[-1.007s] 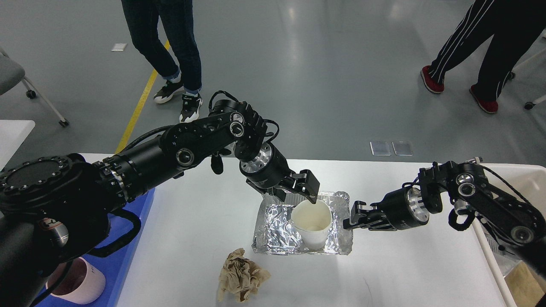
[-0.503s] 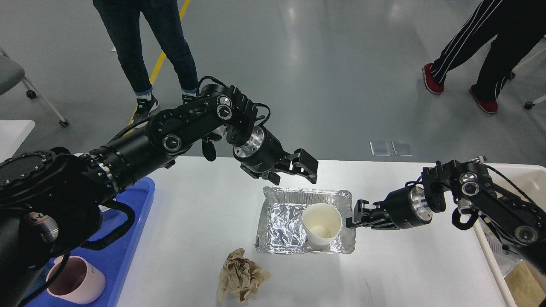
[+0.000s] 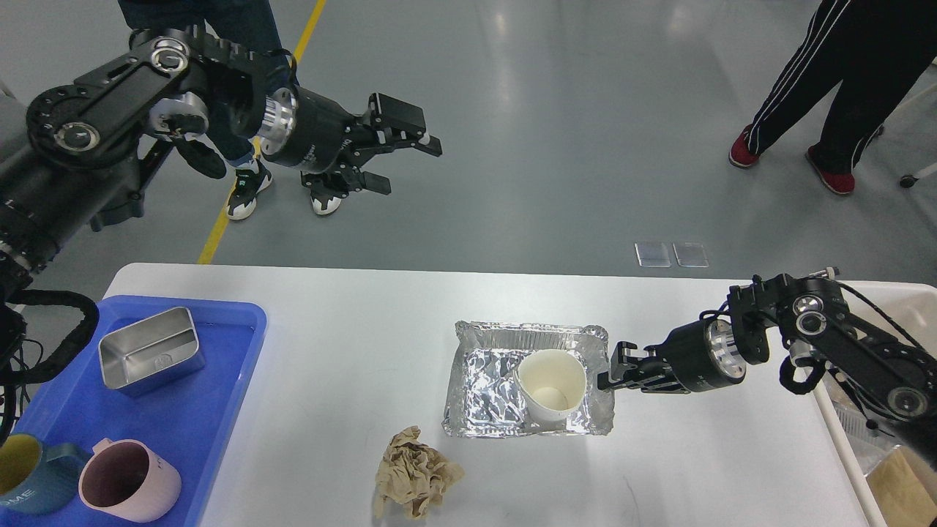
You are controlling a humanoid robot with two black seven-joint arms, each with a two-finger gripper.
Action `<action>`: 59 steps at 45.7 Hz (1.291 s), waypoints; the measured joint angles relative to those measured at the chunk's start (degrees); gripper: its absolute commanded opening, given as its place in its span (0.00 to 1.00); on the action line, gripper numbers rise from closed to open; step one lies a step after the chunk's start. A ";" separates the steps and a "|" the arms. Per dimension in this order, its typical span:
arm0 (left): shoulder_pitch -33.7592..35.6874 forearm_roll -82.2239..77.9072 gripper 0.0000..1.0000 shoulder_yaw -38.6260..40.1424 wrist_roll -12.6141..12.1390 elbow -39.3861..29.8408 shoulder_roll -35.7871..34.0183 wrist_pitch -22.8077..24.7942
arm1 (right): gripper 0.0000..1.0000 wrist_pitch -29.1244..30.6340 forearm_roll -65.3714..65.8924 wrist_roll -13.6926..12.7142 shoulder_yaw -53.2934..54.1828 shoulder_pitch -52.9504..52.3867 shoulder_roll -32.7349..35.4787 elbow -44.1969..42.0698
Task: Tidy desktop
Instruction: 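Raise the left gripper away from the foil tray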
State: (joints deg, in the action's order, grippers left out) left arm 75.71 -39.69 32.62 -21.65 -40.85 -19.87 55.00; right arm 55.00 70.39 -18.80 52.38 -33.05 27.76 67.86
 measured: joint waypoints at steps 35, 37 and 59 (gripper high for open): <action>-11.98 36.65 0.98 23.60 9.63 2.99 -0.49 -31.70 | 0.00 0.00 -4.63 -0.02 0.08 -0.46 4.52 -0.09; -13.68 38.50 0.98 24.37 10.69 3.00 0.47 -32.59 | 0.00 0.00 -5.01 -0.06 0.09 -0.31 4.59 -0.07; -35.85 40.35 0.98 37.32 18.36 -4.14 1.20 -33.74 | 0.00 0.00 -6.26 -0.01 0.02 0.15 4.04 -0.01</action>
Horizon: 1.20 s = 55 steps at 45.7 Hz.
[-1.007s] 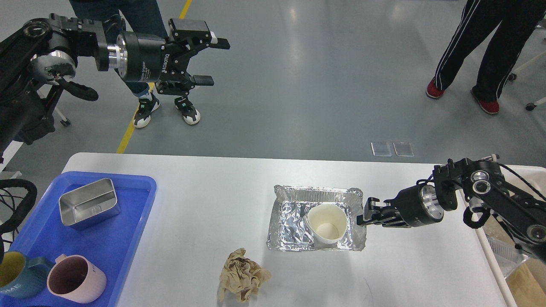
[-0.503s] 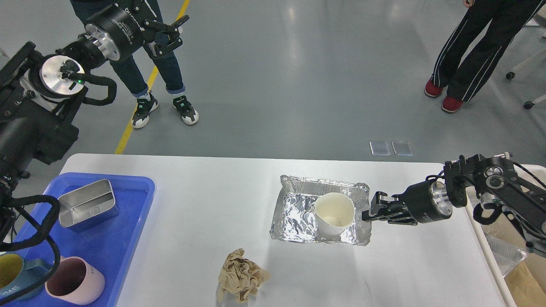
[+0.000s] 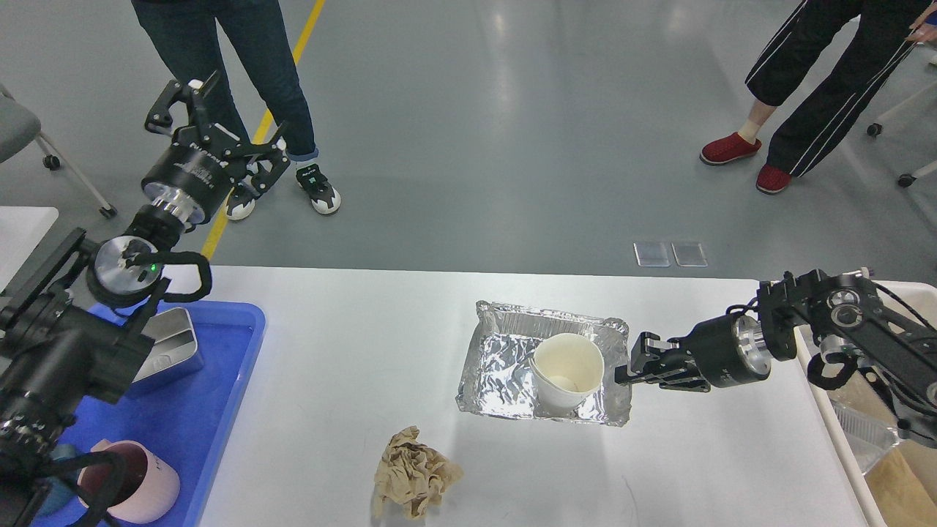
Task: Tidy desktop
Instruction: 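Raise the left gripper away from the foil tray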
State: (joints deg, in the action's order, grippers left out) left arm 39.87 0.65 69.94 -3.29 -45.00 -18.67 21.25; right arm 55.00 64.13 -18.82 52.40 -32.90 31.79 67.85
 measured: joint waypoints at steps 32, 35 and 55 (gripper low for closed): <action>-30.72 0.14 0.98 2.28 -0.73 -5.63 -44.44 9.43 | 0.00 0.00 -0.09 -0.01 0.25 0.04 -0.01 0.34; -31.71 0.14 0.98 2.42 -0.90 -4.53 -46.85 10.67 | 0.00 0.00 -0.02 -0.06 0.25 -0.03 0.12 0.92; -31.26 0.72 0.98 6.51 -0.45 0.79 -42.09 18.31 | 0.00 0.00 0.57 -0.34 0.16 -0.37 0.27 2.90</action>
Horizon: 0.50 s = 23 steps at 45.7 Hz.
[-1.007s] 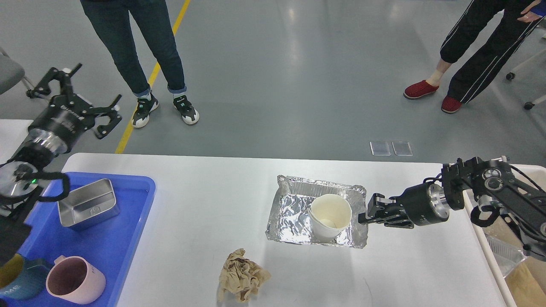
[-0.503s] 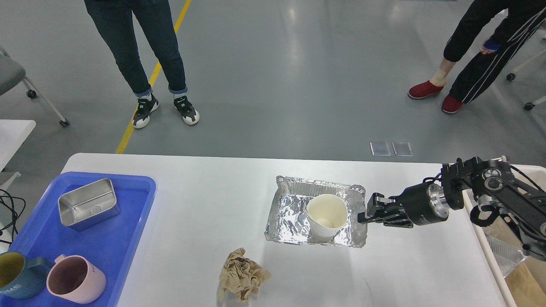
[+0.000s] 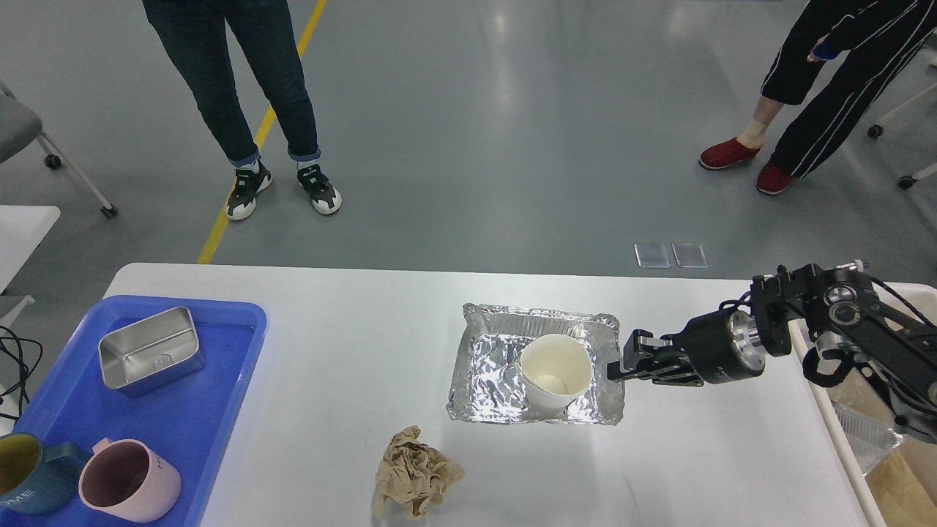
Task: Tidy desktop
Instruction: 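Raise the left gripper away from the foil tray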
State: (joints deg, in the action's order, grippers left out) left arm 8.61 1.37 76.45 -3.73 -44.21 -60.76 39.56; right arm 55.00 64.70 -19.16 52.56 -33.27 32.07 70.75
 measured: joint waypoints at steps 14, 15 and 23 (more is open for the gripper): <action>1.60 -1.14 0.98 -1.73 -1.17 -0.18 0.42 -5.27 | 0.00 0.00 0.48 -0.26 -0.09 0.22 0.28 0.49; 2.19 -1.16 0.98 -1.73 -1.24 -0.18 0.42 -5.30 | 0.00 0.00 0.50 -0.26 -0.09 0.22 0.29 0.49; 5.45 -1.16 0.98 -1.73 -1.37 -0.13 1.01 -5.44 | 0.00 0.00 0.94 -0.27 -0.09 0.23 0.23 0.52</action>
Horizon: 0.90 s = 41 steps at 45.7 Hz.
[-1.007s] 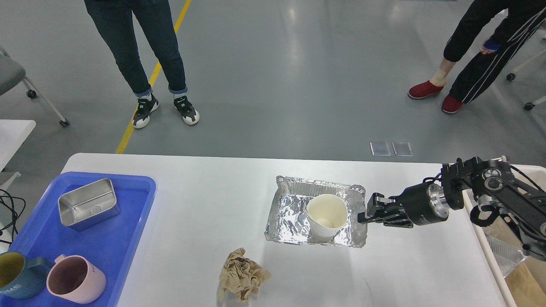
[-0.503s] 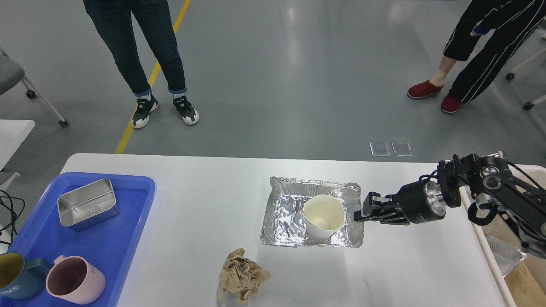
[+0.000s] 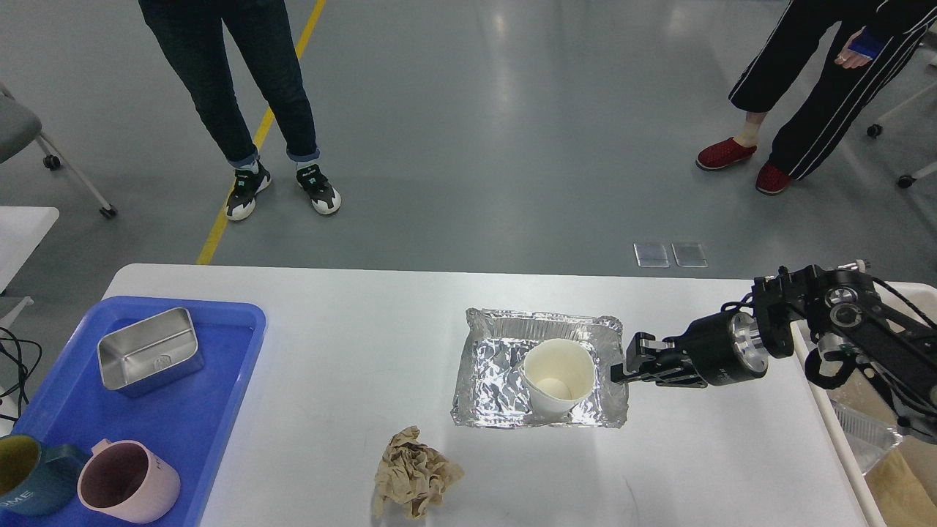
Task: Tidy desktop
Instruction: 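Raise the left gripper away from the foil tray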
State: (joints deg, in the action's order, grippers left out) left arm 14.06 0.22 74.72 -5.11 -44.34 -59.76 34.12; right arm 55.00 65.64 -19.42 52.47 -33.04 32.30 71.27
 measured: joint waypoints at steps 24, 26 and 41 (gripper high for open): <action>14.61 -12.72 0.98 -6.93 0.08 0.13 0.83 -6.69 | 0.00 0.00 2.00 -0.01 0.00 0.00 -0.58 0.88; 18.70 -17.02 0.98 -9.47 0.10 0.13 1.12 -6.67 | 0.00 0.00 2.54 -0.05 0.00 0.00 -0.87 0.92; 38.29 -29.22 0.98 -27.15 0.35 -0.02 5.06 0.80 | 0.00 0.00 3.26 -0.05 0.08 -0.43 -1.67 1.35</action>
State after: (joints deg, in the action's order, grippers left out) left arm 52.35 -29.00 47.57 -4.75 -44.36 -54.69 34.92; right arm 55.00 68.90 -19.48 52.55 -33.47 30.62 72.62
